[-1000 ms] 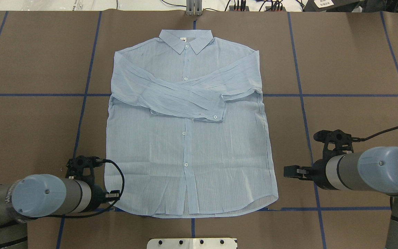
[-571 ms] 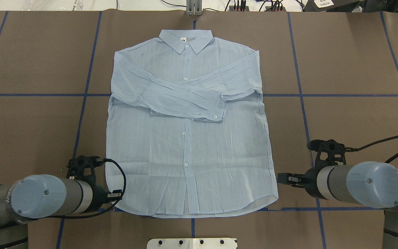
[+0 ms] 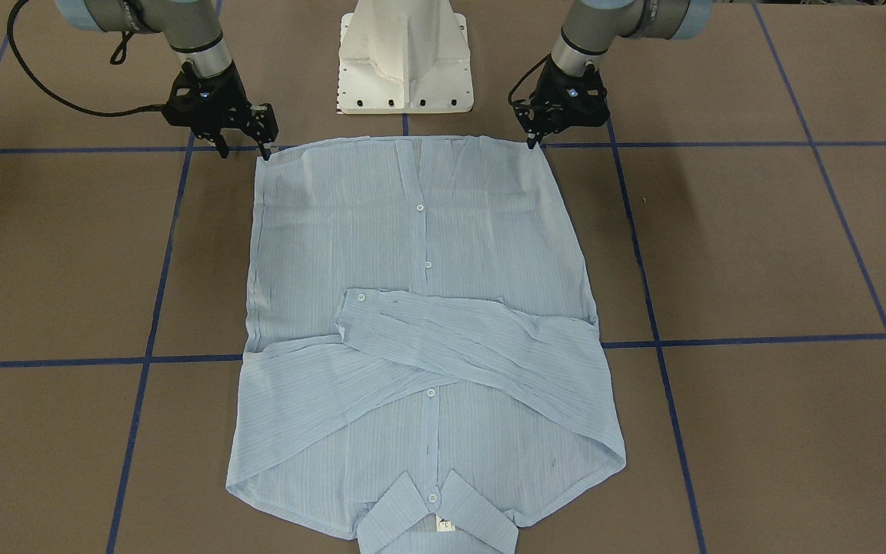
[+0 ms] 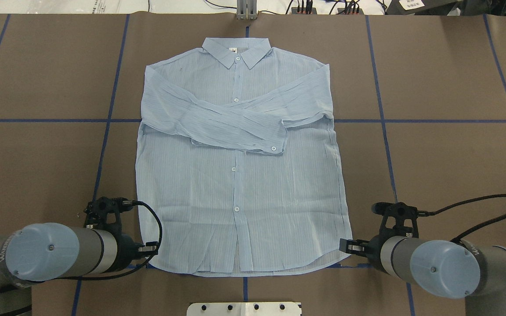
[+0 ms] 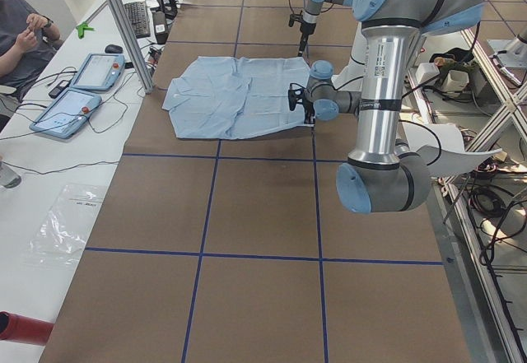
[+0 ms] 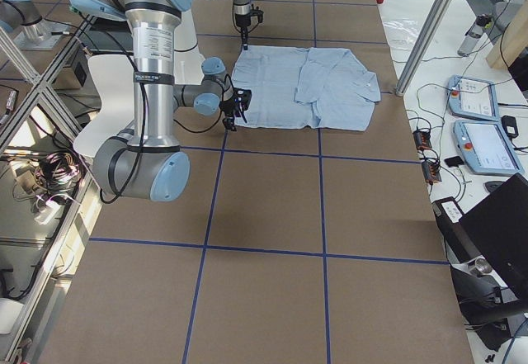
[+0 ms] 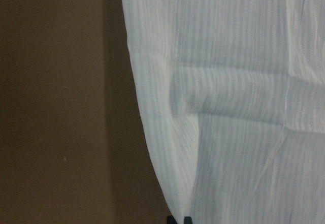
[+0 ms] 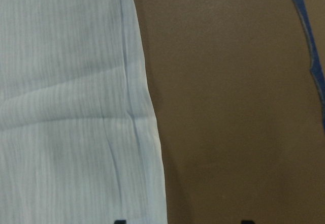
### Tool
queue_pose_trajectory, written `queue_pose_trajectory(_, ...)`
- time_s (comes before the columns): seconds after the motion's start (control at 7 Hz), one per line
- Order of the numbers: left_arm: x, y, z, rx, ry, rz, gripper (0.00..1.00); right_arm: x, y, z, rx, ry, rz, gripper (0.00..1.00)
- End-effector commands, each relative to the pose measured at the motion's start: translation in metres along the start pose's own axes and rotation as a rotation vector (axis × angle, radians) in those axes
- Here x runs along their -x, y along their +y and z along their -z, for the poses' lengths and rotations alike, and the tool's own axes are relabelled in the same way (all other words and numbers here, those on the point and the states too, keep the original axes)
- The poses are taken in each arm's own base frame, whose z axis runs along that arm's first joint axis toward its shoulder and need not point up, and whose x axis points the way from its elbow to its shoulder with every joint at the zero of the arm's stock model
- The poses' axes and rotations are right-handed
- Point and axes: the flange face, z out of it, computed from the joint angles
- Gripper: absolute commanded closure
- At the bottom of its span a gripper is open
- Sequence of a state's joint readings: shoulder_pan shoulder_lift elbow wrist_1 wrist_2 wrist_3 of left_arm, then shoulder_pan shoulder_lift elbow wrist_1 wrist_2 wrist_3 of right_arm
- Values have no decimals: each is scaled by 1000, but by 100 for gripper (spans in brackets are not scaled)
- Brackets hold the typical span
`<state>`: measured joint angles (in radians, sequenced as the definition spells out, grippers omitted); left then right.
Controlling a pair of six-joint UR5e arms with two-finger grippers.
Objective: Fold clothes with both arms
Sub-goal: 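Position both grippers at the hem corners nearest the robot and grasp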
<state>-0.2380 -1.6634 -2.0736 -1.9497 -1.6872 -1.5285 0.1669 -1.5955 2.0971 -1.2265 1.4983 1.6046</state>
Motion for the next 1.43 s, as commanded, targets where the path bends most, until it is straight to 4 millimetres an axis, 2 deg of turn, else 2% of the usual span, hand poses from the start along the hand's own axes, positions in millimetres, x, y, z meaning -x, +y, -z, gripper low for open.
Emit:
queue_pose_trajectory(0.0,-3,0,6,-6,12,-1,100,11,8,-8,-17,-9,10,27)
queue_pose_trajectory(0.29,-2,0,6,-8,12,-2,100,11,9,-9,-19,-9,14,38)
queue_pose_trajectory(0.57,-3,0,7,-6,15,-3,100,11,11,-10,-43,-6,23,40)
queue_pose_trajectory(0.86,-4,0,11,-9,19,-1,100,10,17,-16,-62,2,37,50)
queue_pose_trajectory(1.14,-4,0,15,-10,24,-1,100,10,17,-17,-74,3,48,63)
queue_pose_trajectory(1.29,-4,0,15,-8,24,-1,100,10,16,-17,-76,3,49,78)
